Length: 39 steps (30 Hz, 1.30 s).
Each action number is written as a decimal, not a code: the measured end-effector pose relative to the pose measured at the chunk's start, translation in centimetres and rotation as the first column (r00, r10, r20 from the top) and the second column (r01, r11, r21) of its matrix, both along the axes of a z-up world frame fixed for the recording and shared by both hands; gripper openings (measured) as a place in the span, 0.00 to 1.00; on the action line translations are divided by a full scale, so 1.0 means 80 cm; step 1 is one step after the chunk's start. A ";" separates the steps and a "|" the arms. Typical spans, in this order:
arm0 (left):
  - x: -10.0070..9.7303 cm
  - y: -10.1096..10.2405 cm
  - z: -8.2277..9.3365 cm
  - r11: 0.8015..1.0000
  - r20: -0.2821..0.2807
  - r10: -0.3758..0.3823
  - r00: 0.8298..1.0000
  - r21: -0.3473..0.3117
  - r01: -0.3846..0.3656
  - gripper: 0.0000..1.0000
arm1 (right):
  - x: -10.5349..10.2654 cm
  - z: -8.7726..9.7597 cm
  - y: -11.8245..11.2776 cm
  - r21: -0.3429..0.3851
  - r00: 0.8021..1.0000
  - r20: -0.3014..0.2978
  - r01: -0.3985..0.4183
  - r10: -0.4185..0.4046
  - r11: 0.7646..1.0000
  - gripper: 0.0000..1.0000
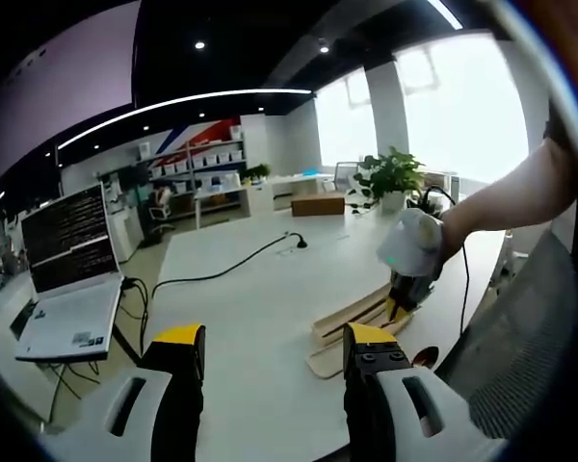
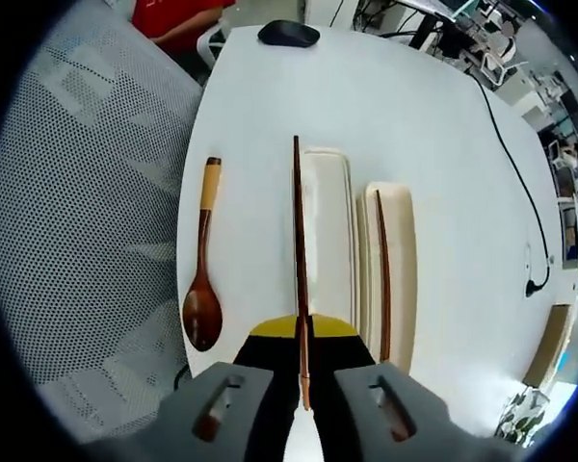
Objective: Arrange the utensils inside the cutlery case until each visible utensil rests in its matching compartment.
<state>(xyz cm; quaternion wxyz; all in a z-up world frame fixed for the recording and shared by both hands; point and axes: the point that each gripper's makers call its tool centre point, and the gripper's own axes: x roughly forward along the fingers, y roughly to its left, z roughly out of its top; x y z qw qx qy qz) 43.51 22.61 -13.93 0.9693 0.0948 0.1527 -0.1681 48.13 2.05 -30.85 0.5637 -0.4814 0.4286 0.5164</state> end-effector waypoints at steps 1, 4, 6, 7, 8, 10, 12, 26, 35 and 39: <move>0.000 0.000 0.000 1.000 0.001 0.000 1.000 -0.001 0.000 0.59 | 0.002 0.000 -0.001 0.002 1.000 0.003 0.004 -0.004 1.000 0.00; 0.000 0.000 0.000 1.000 0.001 0.001 1.000 -0.001 -0.001 0.59 | 0.005 0.003 -0.003 0.003 1.000 0.004 0.018 -0.018 1.000 0.00; 0.000 0.000 0.000 1.000 0.001 0.001 1.000 -0.001 -0.001 0.59 | 0.008 0.006 -0.006 -0.003 1.000 0.015 0.014 -0.014 1.000 0.00; 0.000 0.000 0.000 1.000 0.001 0.001 1.000 -0.001 -0.001 0.59 | 0.009 0.009 -0.007 -0.005 1.000 0.020 0.014 -0.013 1.000 0.00; 0.000 0.001 0.000 1.000 0.001 0.001 1.000 -0.001 -0.001 0.59 | 0.011 0.011 -0.009 -0.008 1.000 0.025 0.014 -0.014 1.000 0.00; 0.000 0.001 0.001 1.000 0.002 0.001 1.000 -0.001 -0.001 0.59 | 0.014 0.015 -0.010 -0.009 0.999 0.033 0.016 -0.015 1.000 0.00; 0.001 0.001 0.001 1.000 0.003 0.002 1.000 -0.003 -0.002 0.59 | 0.019 0.019 -0.011 -0.007 0.999 0.040 0.019 -0.019 1.000 0.00; 0.001 0.001 0.001 1.000 0.004 0.002 1.000 -0.003 -0.002 0.59 | 0.031 0.026 -0.013 -0.018 0.997 0.077 0.016 -0.015 1.000 0.00; 0.001 0.000 0.001 1.000 0.003 0.001 1.000 -0.002 -0.001 0.59 | 0.032 0.026 -0.013 -0.020 0.997 0.082 0.016 -0.014 1.000 0.00; 0.001 0.000 0.001 1.000 0.002 0.000 1.000 -0.002 0.000 0.59 | 0.031 0.025 -0.014 -0.024 0.997 0.083 0.011 -0.009 1.000 0.00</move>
